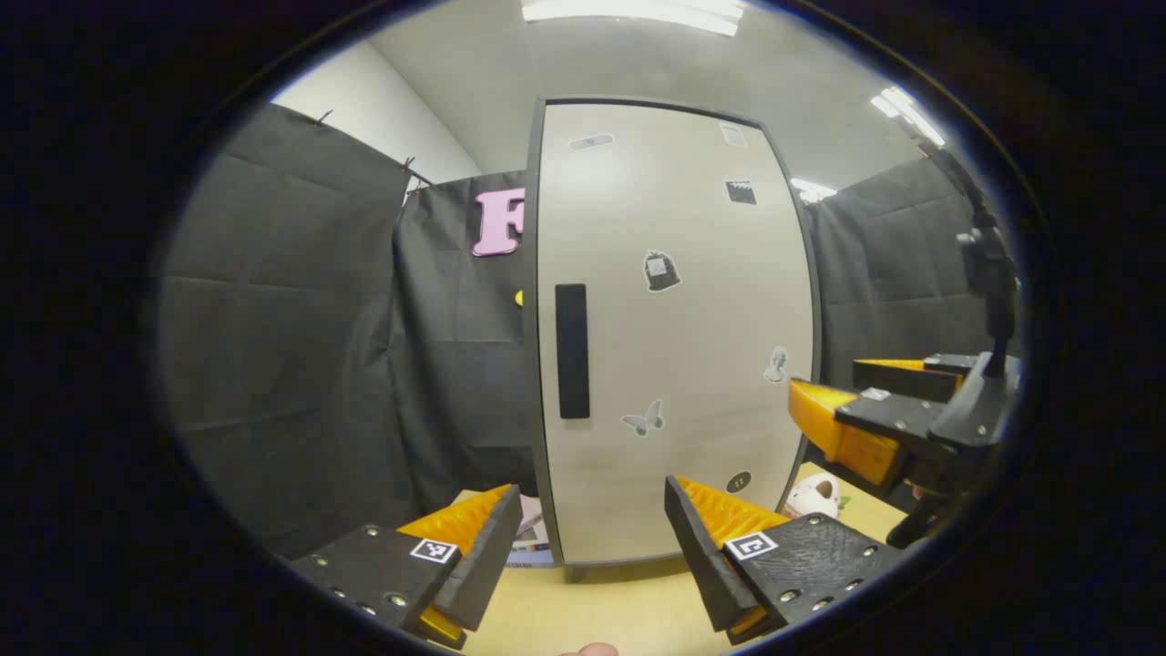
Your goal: Open the cabinet door with the right hand, grasp the bottle in the cabinet with the left hand and place it on the coaster, then close the cabinet door with the right hand.
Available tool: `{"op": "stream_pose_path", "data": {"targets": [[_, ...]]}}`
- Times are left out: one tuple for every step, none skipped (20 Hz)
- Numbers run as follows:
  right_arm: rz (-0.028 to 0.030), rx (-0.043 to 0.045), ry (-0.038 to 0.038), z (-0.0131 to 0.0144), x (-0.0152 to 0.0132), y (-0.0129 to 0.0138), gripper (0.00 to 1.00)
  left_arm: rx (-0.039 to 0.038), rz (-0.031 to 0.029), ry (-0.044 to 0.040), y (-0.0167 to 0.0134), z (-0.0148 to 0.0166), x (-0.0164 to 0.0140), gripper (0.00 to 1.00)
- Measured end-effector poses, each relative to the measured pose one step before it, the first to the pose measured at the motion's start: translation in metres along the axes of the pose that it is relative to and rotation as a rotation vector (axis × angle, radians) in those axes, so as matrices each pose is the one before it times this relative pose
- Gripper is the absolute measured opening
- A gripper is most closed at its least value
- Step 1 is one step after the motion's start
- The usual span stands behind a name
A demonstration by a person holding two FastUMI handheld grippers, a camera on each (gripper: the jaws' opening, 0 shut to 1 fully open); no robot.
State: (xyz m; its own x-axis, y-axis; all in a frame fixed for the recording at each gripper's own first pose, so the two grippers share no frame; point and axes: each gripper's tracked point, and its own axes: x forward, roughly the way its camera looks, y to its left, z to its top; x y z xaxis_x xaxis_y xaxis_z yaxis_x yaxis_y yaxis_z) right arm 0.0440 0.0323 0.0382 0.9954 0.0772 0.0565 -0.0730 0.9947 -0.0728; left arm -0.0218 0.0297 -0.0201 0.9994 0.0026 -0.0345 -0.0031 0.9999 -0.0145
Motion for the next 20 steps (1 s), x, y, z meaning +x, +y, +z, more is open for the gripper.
{"op": "stream_pose_path", "data": {"targets": [[0.01436, -0.00471, -0.01054, 0.00604, 0.00625, 0.00809, 0.96, -0.00308, 0.00969, -0.00452, 0.00638, -0.00309, -0.00645, 0.90], [0.01359, -0.00203, -0.00778, 0.00339, 0.00515, 0.00842, 0.96, -0.00222, 0.00956, -0.00159, 0.00697, -0.00222, -0.00559, 0.90], [0.01545, 0.00238, -0.00332, 0.00305, 0.00666, 0.00963, 0.96, 0.00059, 0.00868, 0.00446, 0.00688, -0.00334, -0.00598, 0.90], [0.02190, 0.00615, -0.00259, 0.00122, 0.00803, 0.01229, 0.96, -0.00085, 0.01001, 0.00184, 0.00807, -0.00324, -0.00500, 0.90], [0.02130, 0.00411, -0.00316, 0.00284, 0.00990, 0.01207, 0.96, -0.00053, 0.01098, 0.00345, 0.00804, -0.00454, -0.00462, 0.90], [0.01742, -0.00113, -0.00520, 0.00383, 0.00672, 0.01231, 0.96, 0.00144, 0.01457, 0.00731, 0.00963, -0.00377, -0.00582, 0.90], [0.01821, -0.00394, -0.00770, 0.00562, 0.00479, 0.01421, 0.96, 0.00334, 0.01605, 0.00884, 0.00966, -0.00534, -0.00452, 0.90], [0.02233, -0.00346, -0.01035, 0.00362, 0.00416, 0.01157, 0.96, 0.00343, 0.01398, 0.01135, 0.01064, -0.00674, -0.00556, 0.90], [0.02073, -0.00233, -0.00985, 0.00423, 0.00714, 0.01189, 0.96, 0.00047, 0.01197, 0.00778, 0.00965, -0.00670, -0.00394, 0.90], [0.01766, -0.00278, -0.00785, 0.00014, 0.00644, 0.01303, 0.96, 0.00122, 0.01285, 0.01108, 0.00983, -0.00628, -0.00535, 0.90], [0.01319, -0.00389, -0.00162, -0.00010, 0.00859, 0.01219, 0.96, 0.00007, 0.01610, 0.00934, 0.01018, -0.00703, -0.00276, 0.90], [0.01681, -0.00027, 0.00057, -0.00107, 0.00929, 0.01221, 0.96, -0.00158, 0.01516, 0.01283, 0.01035, -0.00723, -0.00281, 0.90], [0.01236, -0.00086, 0.00637, -0.00260, 0.00851, 0.00909, 0.96, -0.00338, 0.01323, 0.01306, 0.00994, -0.00738, -0.00309, 0.90], [0.01154, -0.00006, 0.00983, -0.00369, 0.00927, 0.00968, 0.96, -0.00574, 0.01214, 0.00879, 0.00933, -0.00493, -0.00066, 0.90], [0.00400, 0.00112, 0.01121, -0.00326, 0.00714, 0.00493, 0.96, -0.00707, 0.01036, 0.00601, 0.00771, -0.00350, -0.00080, 0.90], [-0.00066, -0.00008, 0.00995, -0.00721, 0.00694, 0.00216, 0.95, -0.00765, 0.00794, 0.00528, 0.00953, -0.00233, -0.00037, 0.90], [-0.00494, 0.00038, 0.00794, -0.00225, 0.00564, 0.00147, 0.95, -0.00564, 0.00856, 0.00401, 0.00822, -0.00332, -0.00079, 0.90], [-0.00831, 0.00391, 0.00490, 0.00275, 0.00535, 0.00723, 0.93, -0.00421, 0.00504, 0.00373, 0.00735, -0.00216, -0.00063, 0.90], [0.00254, 0.00810, 0.01156, 0.00143, 0.00430, 0.00473, 0.90, -0.00270, 0.00198, -0.00063, 0.00607, -0.00142, -0.00050, 0.90], [0.00242, 0.00497, 0.01501, -0.00649, 0.00740, 0.00169, 0.82, -0.00028, 0.00458, -0.00006, 0.00589, -0.00147, -0.00005, 0.90]]}}
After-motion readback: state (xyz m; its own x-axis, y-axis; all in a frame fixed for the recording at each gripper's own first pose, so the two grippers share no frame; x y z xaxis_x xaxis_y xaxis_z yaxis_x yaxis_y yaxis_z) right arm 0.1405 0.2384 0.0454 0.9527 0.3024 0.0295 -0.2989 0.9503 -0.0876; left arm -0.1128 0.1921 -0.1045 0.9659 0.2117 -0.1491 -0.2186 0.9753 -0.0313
